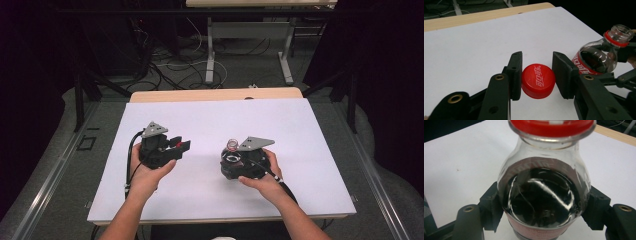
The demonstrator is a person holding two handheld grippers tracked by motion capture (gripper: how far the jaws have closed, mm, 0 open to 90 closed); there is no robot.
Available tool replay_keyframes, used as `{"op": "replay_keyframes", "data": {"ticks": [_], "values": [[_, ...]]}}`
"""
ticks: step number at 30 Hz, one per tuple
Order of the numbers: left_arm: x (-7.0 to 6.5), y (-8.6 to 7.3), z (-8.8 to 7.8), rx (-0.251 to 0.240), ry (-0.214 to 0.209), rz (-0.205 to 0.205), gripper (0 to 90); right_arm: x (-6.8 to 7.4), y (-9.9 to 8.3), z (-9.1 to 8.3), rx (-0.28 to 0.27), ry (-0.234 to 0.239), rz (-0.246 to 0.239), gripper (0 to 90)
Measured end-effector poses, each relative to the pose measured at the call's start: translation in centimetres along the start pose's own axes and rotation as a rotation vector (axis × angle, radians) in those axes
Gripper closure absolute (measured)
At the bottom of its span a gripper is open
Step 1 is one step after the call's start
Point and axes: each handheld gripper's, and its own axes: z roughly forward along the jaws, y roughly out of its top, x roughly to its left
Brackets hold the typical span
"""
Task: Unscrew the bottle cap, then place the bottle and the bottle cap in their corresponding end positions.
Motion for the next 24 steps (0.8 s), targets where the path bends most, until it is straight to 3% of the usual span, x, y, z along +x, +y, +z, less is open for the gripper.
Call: {"op": "replay_keyframes", "data": {"ticks": [12,24], "values": [[1.8,-1.5,-0.1,0.018,0.025,-0.031,61.9,-0.8,0.9,1.0,-0.006,-0.034,0.012,30.0],[2.3,-2.4,0.4,0.016,0.038,-0.049,61.9,-1.9,3.3,1.9,-0.028,-0.075,0.039,30.1]]}}
